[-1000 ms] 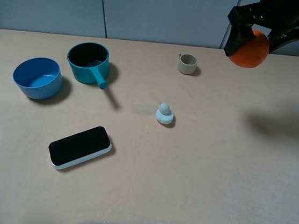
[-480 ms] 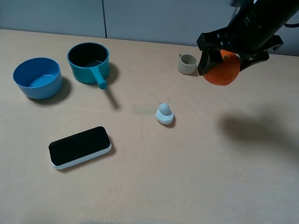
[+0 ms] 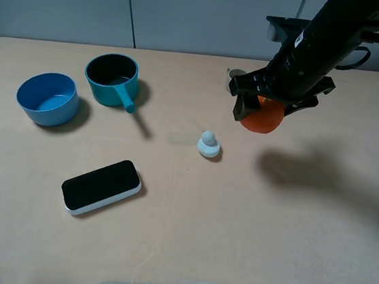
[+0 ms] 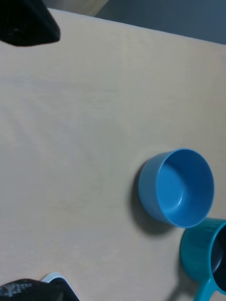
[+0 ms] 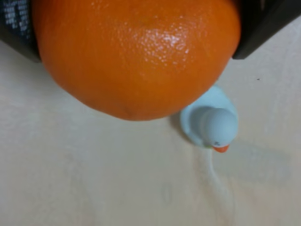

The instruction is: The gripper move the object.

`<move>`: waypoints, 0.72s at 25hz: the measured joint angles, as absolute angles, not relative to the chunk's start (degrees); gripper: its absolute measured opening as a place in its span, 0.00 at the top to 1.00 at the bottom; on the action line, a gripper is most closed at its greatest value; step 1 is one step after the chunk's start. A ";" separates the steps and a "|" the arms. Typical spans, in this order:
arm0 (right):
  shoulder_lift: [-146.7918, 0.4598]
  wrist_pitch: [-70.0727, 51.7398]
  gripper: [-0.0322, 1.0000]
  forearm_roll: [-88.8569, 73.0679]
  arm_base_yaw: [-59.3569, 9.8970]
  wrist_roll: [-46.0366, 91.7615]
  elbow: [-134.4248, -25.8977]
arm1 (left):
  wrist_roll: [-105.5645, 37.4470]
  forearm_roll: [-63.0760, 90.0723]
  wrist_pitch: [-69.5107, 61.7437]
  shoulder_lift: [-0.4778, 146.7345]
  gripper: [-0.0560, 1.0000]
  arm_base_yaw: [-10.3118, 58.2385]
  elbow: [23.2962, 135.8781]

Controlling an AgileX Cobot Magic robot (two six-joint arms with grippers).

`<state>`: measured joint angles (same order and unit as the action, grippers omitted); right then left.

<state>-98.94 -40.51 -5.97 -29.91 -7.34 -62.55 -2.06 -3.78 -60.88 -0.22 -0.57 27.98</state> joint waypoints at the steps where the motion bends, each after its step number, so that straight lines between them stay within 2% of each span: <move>1: -98.94 -39.76 0.44 -5.97 -30.37 -7.60 -61.80 | -2.06 -3.78 -60.88 -0.22 0.01 -0.57 27.98; 18: -98.92 -28.70 0.44 -7.07 -31.30 -8.68 -52.40 | -2.06 -3.78 -60.88 -0.22 0.01 -0.57 27.98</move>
